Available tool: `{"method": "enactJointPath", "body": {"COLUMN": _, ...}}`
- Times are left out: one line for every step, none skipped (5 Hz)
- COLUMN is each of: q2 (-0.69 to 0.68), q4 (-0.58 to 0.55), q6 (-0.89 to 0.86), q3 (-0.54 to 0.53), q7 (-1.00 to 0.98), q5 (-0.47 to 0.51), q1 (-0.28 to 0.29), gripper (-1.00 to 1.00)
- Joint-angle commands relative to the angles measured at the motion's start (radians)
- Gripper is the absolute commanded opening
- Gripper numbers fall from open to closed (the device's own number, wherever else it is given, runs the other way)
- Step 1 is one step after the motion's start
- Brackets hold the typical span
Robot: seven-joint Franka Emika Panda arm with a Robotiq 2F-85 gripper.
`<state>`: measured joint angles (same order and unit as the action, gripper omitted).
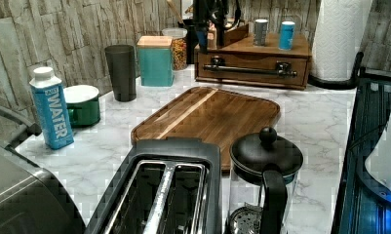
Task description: Open the drawer.
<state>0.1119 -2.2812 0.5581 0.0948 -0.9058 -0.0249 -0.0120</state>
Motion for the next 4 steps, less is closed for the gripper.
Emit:
{"method": "enactJointPath", "body": {"q2": -0.003, "q4": -0.095, "q6": 0.25, "q3": 0.118, "q7": -0.201, "q5": -0.16, "q1": -0.082, "gripper": 1.0}}
{"method": "enactJointPath", "body": {"q2": -0.025, "q4": -0.13, "q6": 0.346, "q3": 0.137, "q7": -0.268, "q5": -0.16, "q1": -0.108, "gripper": 1.0}}
{"method": "enactJointPath", "body": {"q2": -0.048, "q4": -0.147, "q6": 0.415, "q3": 0.161, "q7": -0.342, "q5": -0.149, "q1": -0.13, "gripper": 1.0}}
{"method": "enactJointPath", "body": {"q2": -0.083, "q4": -0.176, "q6": 0.54, "q3": 0.217, "q7": -0.457, "q5": -0.084, "q1": -0.125, "gripper": 1.0}}
